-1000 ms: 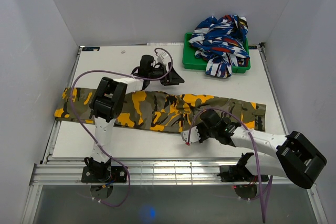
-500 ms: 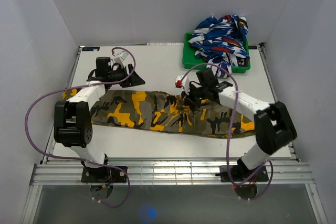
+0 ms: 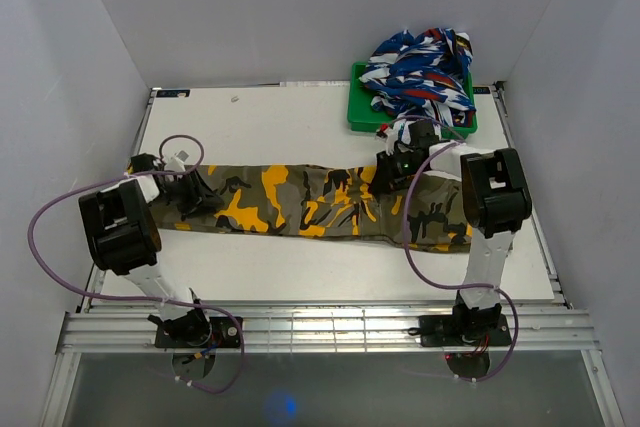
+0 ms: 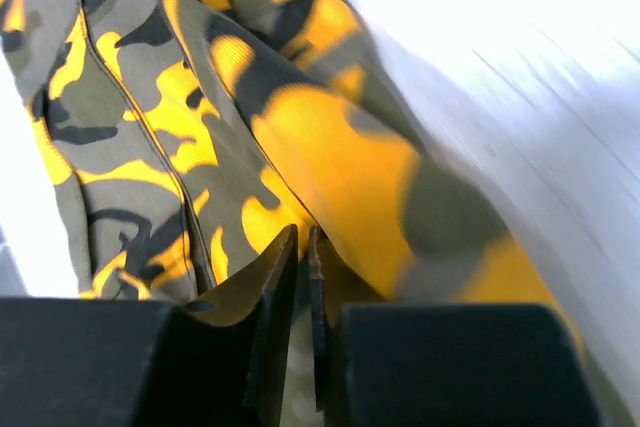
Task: Fold and stack the trousers
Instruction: Fold the trousers
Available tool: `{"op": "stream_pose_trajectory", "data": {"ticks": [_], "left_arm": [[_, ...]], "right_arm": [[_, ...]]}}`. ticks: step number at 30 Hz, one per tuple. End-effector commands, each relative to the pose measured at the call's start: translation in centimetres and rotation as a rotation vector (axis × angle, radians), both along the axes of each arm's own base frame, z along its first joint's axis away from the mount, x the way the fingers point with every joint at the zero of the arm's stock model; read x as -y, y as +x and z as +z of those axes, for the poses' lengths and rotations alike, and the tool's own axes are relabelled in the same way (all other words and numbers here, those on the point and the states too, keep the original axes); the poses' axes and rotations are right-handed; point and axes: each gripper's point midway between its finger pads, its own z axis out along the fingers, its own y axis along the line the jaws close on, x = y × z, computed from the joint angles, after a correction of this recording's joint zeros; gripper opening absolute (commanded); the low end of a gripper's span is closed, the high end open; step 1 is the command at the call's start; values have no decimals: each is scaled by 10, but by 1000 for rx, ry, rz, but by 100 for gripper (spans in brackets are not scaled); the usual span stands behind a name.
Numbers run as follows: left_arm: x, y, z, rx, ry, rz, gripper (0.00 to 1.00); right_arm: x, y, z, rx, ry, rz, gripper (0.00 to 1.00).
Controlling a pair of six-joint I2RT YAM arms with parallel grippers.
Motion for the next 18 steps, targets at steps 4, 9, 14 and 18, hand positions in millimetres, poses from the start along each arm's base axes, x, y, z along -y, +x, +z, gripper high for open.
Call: {"op": "stream_pose_trajectory", "data": {"ticks": [4, 9, 14, 18], "left_arm": [[-39, -26, -39, -149, 25, 45, 57], [-44, -25, -24, -113, 62, 6, 63], [-65, -7, 27, 52, 158, -56, 72], [-94, 6, 55, 122, 245, -58, 77]], "right_arm": [[55, -12, -19, -213, 3, -116, 25], [92, -42, -2, -192, -135, -56, 40], [141, -60, 24, -69, -278, -67, 61], [175, -71, 37, -56, -333, -142, 73]]}}
